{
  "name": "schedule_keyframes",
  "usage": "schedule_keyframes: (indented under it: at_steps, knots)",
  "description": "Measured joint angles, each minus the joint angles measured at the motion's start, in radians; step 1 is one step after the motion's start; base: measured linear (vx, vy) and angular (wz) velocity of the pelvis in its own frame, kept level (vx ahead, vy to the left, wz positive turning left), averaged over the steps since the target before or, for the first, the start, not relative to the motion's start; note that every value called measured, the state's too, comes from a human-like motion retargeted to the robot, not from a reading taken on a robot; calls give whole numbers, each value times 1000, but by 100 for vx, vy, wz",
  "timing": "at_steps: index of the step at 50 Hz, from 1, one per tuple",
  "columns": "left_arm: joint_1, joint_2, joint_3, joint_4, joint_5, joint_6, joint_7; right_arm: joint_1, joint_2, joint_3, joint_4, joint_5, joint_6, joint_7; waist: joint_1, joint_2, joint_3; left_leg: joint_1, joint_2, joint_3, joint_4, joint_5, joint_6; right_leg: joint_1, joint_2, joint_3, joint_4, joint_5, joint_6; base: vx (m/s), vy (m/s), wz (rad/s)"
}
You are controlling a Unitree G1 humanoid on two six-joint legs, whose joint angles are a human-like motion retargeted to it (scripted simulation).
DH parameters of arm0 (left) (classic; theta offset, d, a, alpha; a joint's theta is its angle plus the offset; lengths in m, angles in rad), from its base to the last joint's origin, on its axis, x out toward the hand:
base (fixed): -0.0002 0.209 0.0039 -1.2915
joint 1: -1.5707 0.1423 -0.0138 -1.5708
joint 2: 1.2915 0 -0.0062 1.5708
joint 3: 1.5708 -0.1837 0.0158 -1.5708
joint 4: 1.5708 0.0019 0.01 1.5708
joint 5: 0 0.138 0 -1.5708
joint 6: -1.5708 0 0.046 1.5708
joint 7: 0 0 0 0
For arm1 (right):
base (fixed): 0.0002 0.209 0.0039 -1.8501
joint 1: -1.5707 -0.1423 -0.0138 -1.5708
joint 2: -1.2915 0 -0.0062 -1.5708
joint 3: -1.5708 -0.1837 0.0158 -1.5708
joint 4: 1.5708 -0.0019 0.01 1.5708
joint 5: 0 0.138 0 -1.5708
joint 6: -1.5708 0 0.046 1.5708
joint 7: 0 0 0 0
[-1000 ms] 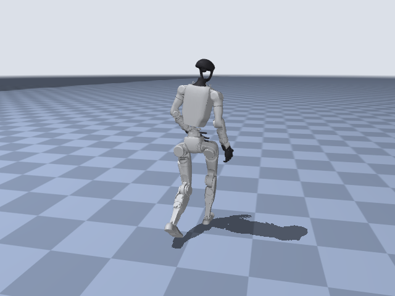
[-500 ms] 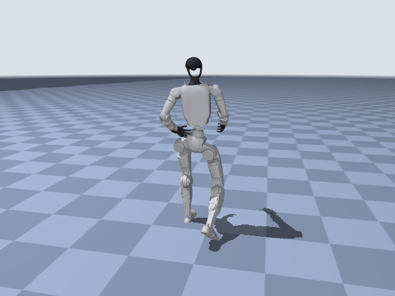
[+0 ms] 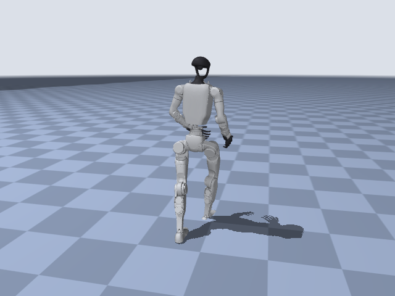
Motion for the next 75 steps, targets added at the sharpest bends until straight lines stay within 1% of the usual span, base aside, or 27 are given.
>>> schedule_keyframes:
  at_steps: [3, 5, 8, 10, 12, 15, 18, 20, 22, 24, 27, 30, 32, 35, 38, 40, 43, 45, 48, 53, 56, 59, 61, 63, 67, 72, 75]
  knots:
    - [52, -23, 26, 93, 11, 15, -4, -39, 9, -12, 21, 10, 1, -9, 23, 15, 11, -93, 61, 28, 348, 19, -46, 64, 15, 16, 66, -66, -44, 66, -3, 16]
    - [84, -5, 48, 118, 20, 17, -2, -85, 19, 0, 23, 11, 1, -11, 59, 16, 24, -219, 132, 63, 654, -7, -52, 112, 32, 15, 89, -114, -67, 62, -4, 4]
    - [127, 56, 88, 93, 14, 15, 11, -173, 36, 38, 9, 16, 3, -22, 150, -1, 30, -422, 249, 96, 894, -95, -8, 168, 58, 22, 85, -165, -74, 64, -3, -27]
    - [156, 107, 121, 52, -7, 18, 25, -250, 51, 61, 8, 25, 8, -30, 217, -35, 23, -547, 282, 97, 874, -140, 21, 204, 61, 48, 43, -178, -68, 68, -1, -58]
    - [189, 151, 151, 11, -33, 24, 36, -324, 67, 81, 15, 35, 8, -23, 269, -95, 19, -617, 248, 87, 691, -108, 26, 253, 29, 80, -10, -183, -54, 71, 2, -59]
    - [231, 181, 171, -26, -57, 27, 33, -409, 70, 112, 34, 39, 8, -5, 323, -165, 14, -634, 160, 40, 290, 53, -6, 302, -24, 123, -12, -224, -38, 69, 6, -50]
    - [258, 185, 174, -41, -66, 29, 25, -448, 70, 141, 75, 0, 20, 6, 354, -185, -7, -653, 126, -26, 133, 136, -35, 319, -31, 167, 58, -294, -44, 66, 12, -54]
    - [255, 186, 176, -47, -69, 32, 20, -465, 78, 155, 133, -48, 31, 12, 362, -208, -18, -620, 96, -45, 85, 191, -31, 319, -55, 194, 150, -352, -50, 66, 16, -60]
    - [230, 180, 170, -41, -57, 30, 20, -464, 92, 167, 212, -120, 41, 17, 359, -239, -19, -581, 56, -38, 109, 194, -7, 304, -110, 195, 309, -376, -44, 63, 18, -63]
    - [184, 166, 156, -26, -36, 24, 28, -450, 110, 178, 296, -189, 50, 25, 343, -268, -11, -537, 14, -21, 146, 155, 26, 266, -195, 174, 517, -304, -29, 60, 21, -60]
    - [84, 136, 121, 14, 0, 12, 54, -413, 129, 199, 405, -271, 58, 37, 297, -287, 5, -452, -32, 6, 167, 86, 63, 174, -304, 147, 800, -225, -50, 59, 23, -51]
    - [-29, 96, 76, 62, 12, 7, 75, -355, 126, 211, 481, -319, 54, 42, 227, -280, 14, -350, -54, 17, 138, 41, 72, 78, -344, 121, 901, -249, -72, 60, 23, -32]
    - [-116, 58, 47, 97, 2, 2, 75, -311, 101, 205, 510, -334, 46, 50, 178, -247, 21, -270, -39, 18, 85, 31, 64, 28, -315, 87, 830, -272, -69, 63, 20, -19]
    - [-214, 5, 5, 111, -11, -14, 55, -224, 51, 176, 516, -322, 40, 64, 112, -187, 25, -163, -1, 24, 11, 29, 40, -14, -244, 17, 590, -256, -38, 63, 16, -9]
    - [-272, -27, -40, 93, -19, -30, 17, -135, 0, 140, 494, -310, 40, 83, 65, -134, 4, -110, 31, 40, -32, 23, 17, -28, -156, -57, 245, -163, 24, 61, 10, -16]
    - [-292, -34, -64, 76, -21, -38, -2, -87, -23, 121, 484, -308, 39, 89, 43, -126, -10, -86, 22, 49, -39, 9, 6, -52, -132, -78, 100, -134, 62, 58, 5, -24]
    - [-311, -38, -79, 63, -24, -40, -23, -34, -54, 83, 469, -306, 41, 101, 21, -99, -37, -61, 22, 51, -36, -23, -1, -45, -97, -103, -56, -77, 78, 58, 1, -12]
    - [-297, -43, -80, 64, -18, -39, -27, -6, -62, 65, 469, -308, 43, 103, 16, -86, -56, -43, 28, 69, -17, -41, -6, -44, -92, -98, -49, -47, 66, 57, -2, 1]
    - [-255, -55, -55, 91, -5, -31, -22, 1, -75, 35, 482, -317, 47, 99, 2, -55, -55, -23, 60, 72, 100, -75, -19, -19, -90, -80, 64, -49, 30, 59, -5, 17]
    - [-146, -62, -4, 190, 33, -21, 20, -51, -50, 29, 509, -334, 49, 55, 33, -22, -30, -146, 175, 93, 588, -20, -73, 36, -56, -52, 204, -134, -37, 52, -10, -4]
    - [-101, -50, 27, 258, 72, -16, 66, -120, -25, 50, 504, -337, 48, 22, 80, -12, -19, -288, 274, 123, 863, -41, -51, 73, -22, -52, 211, -175, -57, 47, -8, -15]
    - [-69, -34, 64, 327, 109, -13, 120, -205, -2, 78, 480, -326, 45, -16, 142, -30, -16, -419, 317, 141, 905, -127, -3, 109, -4, -29, 172, -180, -51, 47, -4, -37]
    - [-52, -21, 91, 373, 132, -15, 151, -265, 11, 96, 451, -313, 42, -32, 180, -60, -17, -485, 295, 142, 799, -162, 21, 136, -9, 0, 124, -165, -35, 46, 0, -51]
    - [-25, -8, 111, 411, 155, -19, 173, -308, 16, 112, 407, -297, 34, -36, 212, -94, -17, -519, 243, 122, 623, -146, 29, 157, -26, 37, 99, -157, -16, 43, 2, -61]
    - [35, 14, 137, 468, 209, -24, 190, -373, 21, 137, 301, -256, 13, -30, 251, -137, -22, -527, 137, 7, 264, 8, 12, 169, -47, 125, 92, -160, 2, 36, 5, -74]
    - [102, 33, 153, 487, 262, -29, 185, -409, 30, 160, 198, -238, 2, -22, 272, -137, -30, -521, 82, -171, 150, 107, -1, 170, -20, 259, 138, -188, 0, 26, 12, -91]
    - [125, 37, 153, 474, 284, -32, 170, -412, 37, 172, 177, -255, 6, -18, 266, -128, -27, -488, 61, -227, 141, 116, 7, 179, -1, 343, 172, -210, -1, 20, 16, -90]
